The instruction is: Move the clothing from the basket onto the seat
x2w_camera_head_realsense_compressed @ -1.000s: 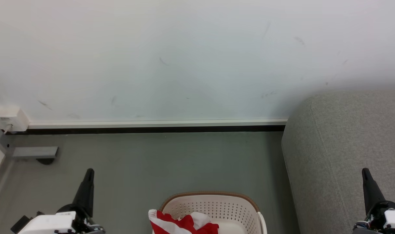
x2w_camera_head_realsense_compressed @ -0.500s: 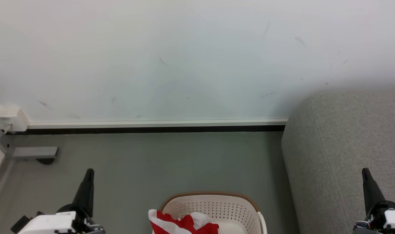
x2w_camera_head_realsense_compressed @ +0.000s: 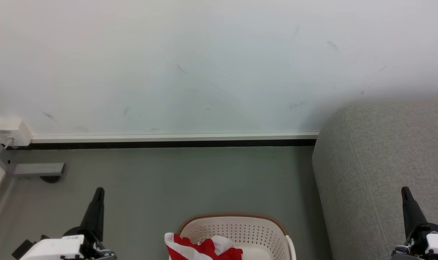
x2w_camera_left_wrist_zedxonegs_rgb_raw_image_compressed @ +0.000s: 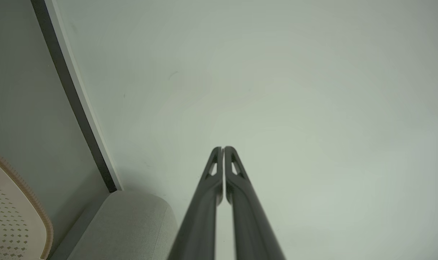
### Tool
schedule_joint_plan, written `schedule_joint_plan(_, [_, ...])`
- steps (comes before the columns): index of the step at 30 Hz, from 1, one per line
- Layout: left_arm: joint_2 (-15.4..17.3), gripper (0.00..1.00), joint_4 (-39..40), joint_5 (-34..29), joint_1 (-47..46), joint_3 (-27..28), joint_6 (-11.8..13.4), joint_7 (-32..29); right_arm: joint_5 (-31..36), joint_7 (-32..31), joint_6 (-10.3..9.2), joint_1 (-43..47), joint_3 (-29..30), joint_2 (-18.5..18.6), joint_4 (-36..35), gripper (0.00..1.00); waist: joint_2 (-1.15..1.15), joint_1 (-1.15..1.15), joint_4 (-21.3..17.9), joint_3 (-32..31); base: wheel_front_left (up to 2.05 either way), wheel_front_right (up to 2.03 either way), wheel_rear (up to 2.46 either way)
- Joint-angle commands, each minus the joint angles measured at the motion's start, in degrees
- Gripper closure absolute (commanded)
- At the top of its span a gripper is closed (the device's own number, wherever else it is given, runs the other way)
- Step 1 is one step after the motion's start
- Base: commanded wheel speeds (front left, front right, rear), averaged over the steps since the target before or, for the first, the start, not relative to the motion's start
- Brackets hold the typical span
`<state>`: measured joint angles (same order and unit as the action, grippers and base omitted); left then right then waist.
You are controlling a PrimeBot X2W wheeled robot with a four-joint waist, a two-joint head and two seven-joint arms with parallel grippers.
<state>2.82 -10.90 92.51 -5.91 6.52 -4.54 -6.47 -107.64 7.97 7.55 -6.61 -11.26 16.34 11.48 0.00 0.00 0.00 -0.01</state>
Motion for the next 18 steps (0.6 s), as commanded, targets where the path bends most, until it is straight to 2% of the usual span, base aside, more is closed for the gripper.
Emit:
schedule_joint_plan(1, [0.17,1.0,-0.08,-0.74,-0.4,0.12,0.04,-0.08,-0.16,0.1,-0.14,-0.36,-0.07,0.48,-0.04,1.0,0.0,0.0,0.0,0.0,0.0,0.0,0.0])
schedule_joint_plan(6, [0.17,1.0,-0.08,-0.74,-0.4,0.12,0.04,-0.08,-0.16,0.1,-0.14,-0.36,-0.07,0.48,-0.04,1.0,0.0,0.0,0.0,0.0,0.0,0.0,0.0])
schedule_joint_plan(7, [0.0,0.0,0.0,0.0,0.0,0.01,0.0,0.03,0.01,0.0,0.0,-0.01,-0.01,-0.01,-0.02,0.0,0.0,0.0,0.0,0.0,0.0,0.0,0.0])
schedule_joint_plan(18, [-0.37,0.0,-1.11,-0.52,1.23,-0.12,-0.31,2.31,1.75,0.69,-0.01,0.89,-0.47,-2.23,-0.11,0.0,0.0,0.0,0.12,0.08,0.0,0.0,0.0])
